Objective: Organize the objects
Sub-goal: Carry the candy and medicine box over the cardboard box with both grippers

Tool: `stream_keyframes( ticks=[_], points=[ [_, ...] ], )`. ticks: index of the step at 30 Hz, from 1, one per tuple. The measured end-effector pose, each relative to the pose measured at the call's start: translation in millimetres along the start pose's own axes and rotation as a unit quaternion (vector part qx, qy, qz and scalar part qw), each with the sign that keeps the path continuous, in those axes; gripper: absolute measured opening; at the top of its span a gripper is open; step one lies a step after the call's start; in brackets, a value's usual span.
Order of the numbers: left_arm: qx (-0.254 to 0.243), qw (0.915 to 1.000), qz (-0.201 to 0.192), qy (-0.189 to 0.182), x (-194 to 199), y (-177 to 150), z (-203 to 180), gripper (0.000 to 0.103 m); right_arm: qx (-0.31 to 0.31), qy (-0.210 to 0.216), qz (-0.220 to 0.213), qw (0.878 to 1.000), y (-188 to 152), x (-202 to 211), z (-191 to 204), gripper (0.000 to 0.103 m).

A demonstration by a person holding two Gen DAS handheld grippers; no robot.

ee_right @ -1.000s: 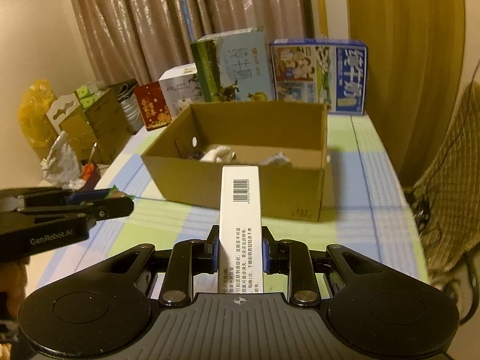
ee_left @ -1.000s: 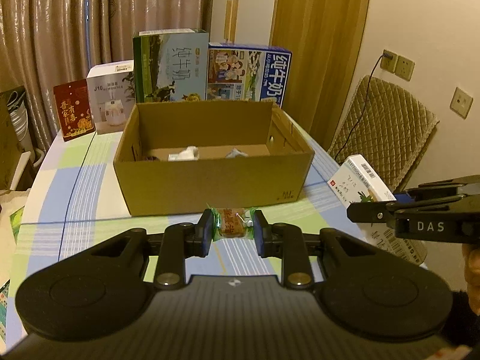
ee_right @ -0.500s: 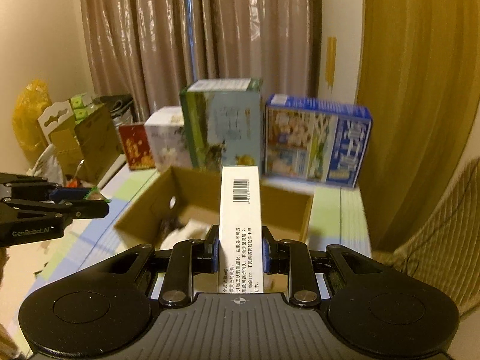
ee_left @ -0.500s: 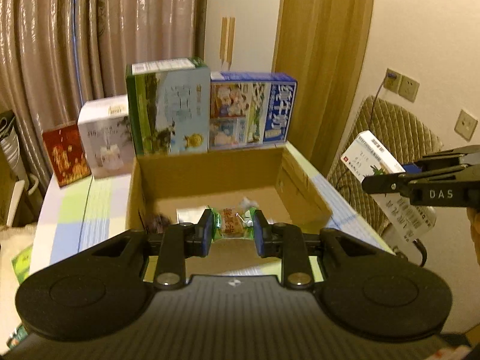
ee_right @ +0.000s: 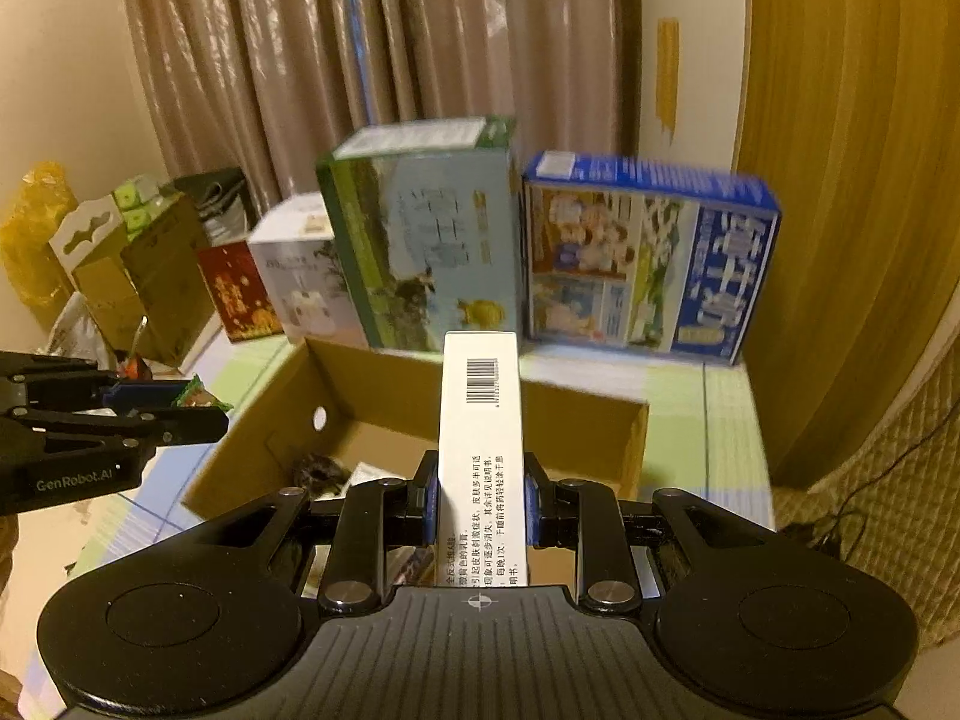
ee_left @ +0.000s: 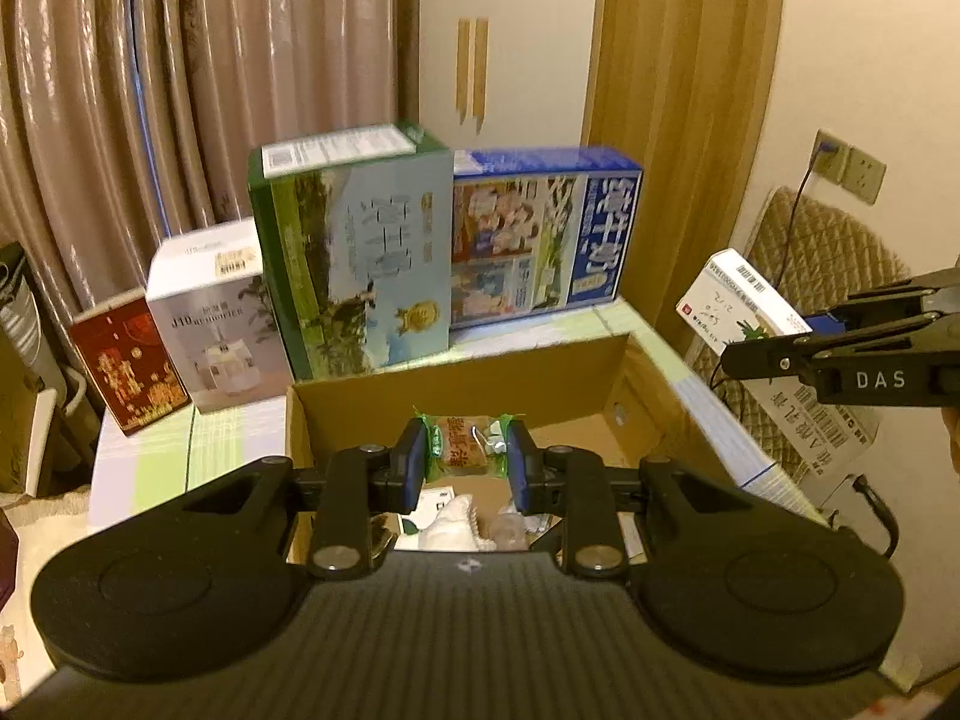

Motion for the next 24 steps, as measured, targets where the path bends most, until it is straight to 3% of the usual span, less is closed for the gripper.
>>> stream_keyframes(
  ticks=[8, 24],
  points=[
    [0.007, 0.9988, 0.048, 0.001, -42, -32, 9, 0.023, -0.002, -0.007, 0.056, 0.998, -26, -42, -12, 0.023],
    [0.007, 0.9963, 0.086, 0.004, -79, -56, 18, 0.023, -0.004, -0.013, 0.071, 0.997, -33, -67, -18, 0.023]
  ],
)
Point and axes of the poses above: each gripper's, at about its wrist camera, not at the fingertips, and x roughly against the way its jaws point, z to its left, y to its top, the point moved 6 cm from there along -x, roughly the way its jaws point, and after that the axes turned 12 degrees about -z, right-handed, at the moved point
